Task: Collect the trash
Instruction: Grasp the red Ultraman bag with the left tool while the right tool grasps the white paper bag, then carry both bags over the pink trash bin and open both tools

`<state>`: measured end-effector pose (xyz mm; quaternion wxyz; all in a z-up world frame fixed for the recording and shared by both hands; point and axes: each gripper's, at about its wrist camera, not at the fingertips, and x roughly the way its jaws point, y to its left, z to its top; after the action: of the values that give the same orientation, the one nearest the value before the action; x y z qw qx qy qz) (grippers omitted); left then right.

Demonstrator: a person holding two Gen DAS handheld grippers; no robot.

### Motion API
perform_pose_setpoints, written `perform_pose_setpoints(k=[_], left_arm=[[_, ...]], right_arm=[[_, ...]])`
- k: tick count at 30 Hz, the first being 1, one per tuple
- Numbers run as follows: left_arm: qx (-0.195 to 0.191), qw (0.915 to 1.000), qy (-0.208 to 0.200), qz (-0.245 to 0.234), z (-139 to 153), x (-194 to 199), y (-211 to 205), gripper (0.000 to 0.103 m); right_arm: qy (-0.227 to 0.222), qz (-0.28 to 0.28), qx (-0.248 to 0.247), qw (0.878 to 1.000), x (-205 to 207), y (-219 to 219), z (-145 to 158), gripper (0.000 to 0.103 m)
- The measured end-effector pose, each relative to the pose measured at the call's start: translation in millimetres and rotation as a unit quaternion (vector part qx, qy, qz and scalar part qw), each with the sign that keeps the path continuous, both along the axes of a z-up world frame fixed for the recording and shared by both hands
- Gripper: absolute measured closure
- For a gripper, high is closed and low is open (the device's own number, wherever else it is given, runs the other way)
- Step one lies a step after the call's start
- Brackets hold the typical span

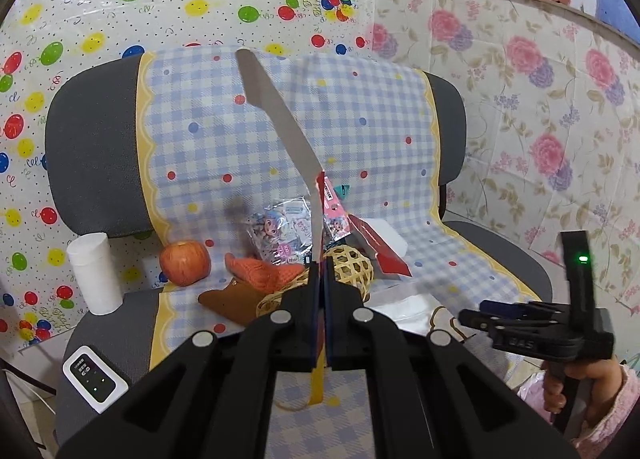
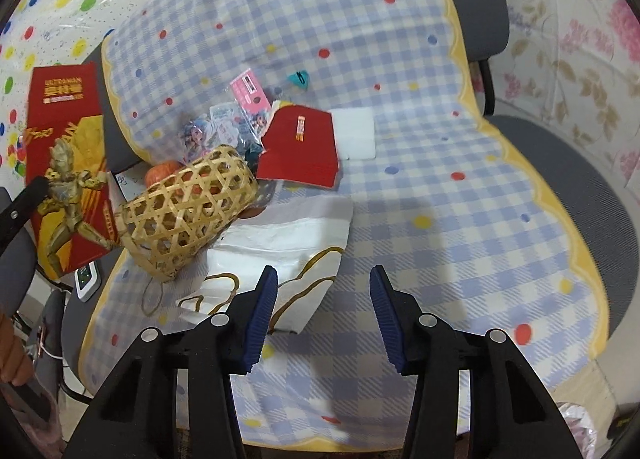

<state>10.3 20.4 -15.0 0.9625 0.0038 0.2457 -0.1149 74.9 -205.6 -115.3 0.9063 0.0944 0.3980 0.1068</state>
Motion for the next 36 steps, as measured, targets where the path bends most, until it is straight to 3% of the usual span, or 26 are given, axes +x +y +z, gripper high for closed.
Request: perform_pose_setpoints(k=[5,9,15,21,30,36], left_arm=[[0.0,1.0,0.001,0.002,0.6,0.3,0.0,0.103],[-0.002,1.0,0.001,0.006,0.1,1.5,4.8,0.103],[-0.007,0.9999,-0.011,0.002,9.7,-3.6,6.5,0.103],[-0.004,0.9976,-0.046,-0.053,25.0,-22.1,-29.3,0.103],[-0.004,0.9834,-0.023,-0.18,-3.5,-41.4,-115.3,0.103],[0.001,0.9662,-0.003,-0.258,-26.3,-64.6,-162.8,0.103]], right_arm=[[0.036,-0.004,0.014,0.999,25.7,5.5,-20.3,0.069],[0.044,-0.007,0.029,0.999,32.4,7.3,-28.8,0.1],[-0.054,-0.017,0.002,0.998,4.9,3.7,27.7,0.102],[-0.11,-0.045,-0.046,0.992,-29.0,-14.8,73.8,0.102],[-0.115,-0.118,-0.077,0.983,-100.9,-69.1,77.9,0.102],[-0.106,-0.196,-0.103,0.969,-164.1,-106.1,66.4,0.102]])
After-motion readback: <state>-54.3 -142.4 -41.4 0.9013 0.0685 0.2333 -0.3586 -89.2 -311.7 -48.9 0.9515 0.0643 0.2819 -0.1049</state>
